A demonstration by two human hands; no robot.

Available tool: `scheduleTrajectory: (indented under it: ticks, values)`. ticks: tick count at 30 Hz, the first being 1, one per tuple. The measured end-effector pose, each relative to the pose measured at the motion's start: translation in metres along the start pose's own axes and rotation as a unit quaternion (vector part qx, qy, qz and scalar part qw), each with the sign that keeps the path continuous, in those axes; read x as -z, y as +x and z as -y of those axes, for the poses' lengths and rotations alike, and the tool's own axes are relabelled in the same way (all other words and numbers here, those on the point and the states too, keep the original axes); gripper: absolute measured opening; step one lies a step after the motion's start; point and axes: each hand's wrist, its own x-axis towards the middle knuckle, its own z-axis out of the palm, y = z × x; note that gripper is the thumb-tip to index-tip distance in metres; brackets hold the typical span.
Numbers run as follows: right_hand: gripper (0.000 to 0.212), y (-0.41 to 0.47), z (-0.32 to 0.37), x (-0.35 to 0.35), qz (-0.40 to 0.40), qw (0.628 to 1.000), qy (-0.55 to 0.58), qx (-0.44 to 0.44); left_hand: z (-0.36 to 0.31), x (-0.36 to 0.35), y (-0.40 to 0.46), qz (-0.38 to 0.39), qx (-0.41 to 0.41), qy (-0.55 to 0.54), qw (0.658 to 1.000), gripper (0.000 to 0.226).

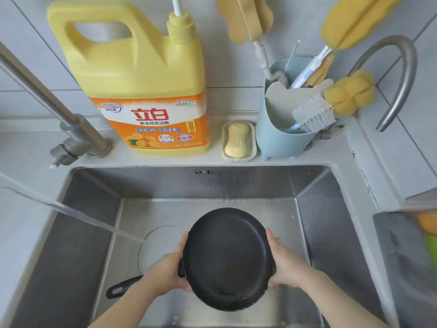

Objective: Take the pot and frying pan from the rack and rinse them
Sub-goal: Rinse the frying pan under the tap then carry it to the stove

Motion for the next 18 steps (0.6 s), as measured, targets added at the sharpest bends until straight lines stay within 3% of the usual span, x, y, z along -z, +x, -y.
scheduleTrajectory:
  ticks: [5, 8, 10, 13, 18]
  values:
    - [0.144, 0.002, 0.000, 0.000, -0.006, 1.000, -0.010, -0.003, -0.006, 0.001, -0.007, -0.046, 0.011, 0.095, 0.994, 0.130]
    - [0.142, 0.000, 0.001, 0.003, -0.008, 1.000, -0.025, 0.000, -0.010, 0.009, -0.020, -0.104, 0.048, 0.153, 0.982, 0.097]
    - [0.142, -0.001, 0.002, 0.005, -0.008, 0.999, -0.032, 0.007, -0.009, 0.022, -0.039, -0.159, 0.111, 0.060, 0.979, 0.073]
    - [0.143, -0.002, 0.005, 0.006, -0.005, 0.999, -0.040, 0.008, 0.003, 0.055, -0.075, -0.285, 0.165, -0.077, 0.941, 0.042]
    - [0.144, 0.000, 0.001, 0.006, 0.003, 0.999, -0.043, 0.000, 0.001, 0.141, -0.122, -0.497, 0.109, -0.202, 0.837, 0.026]
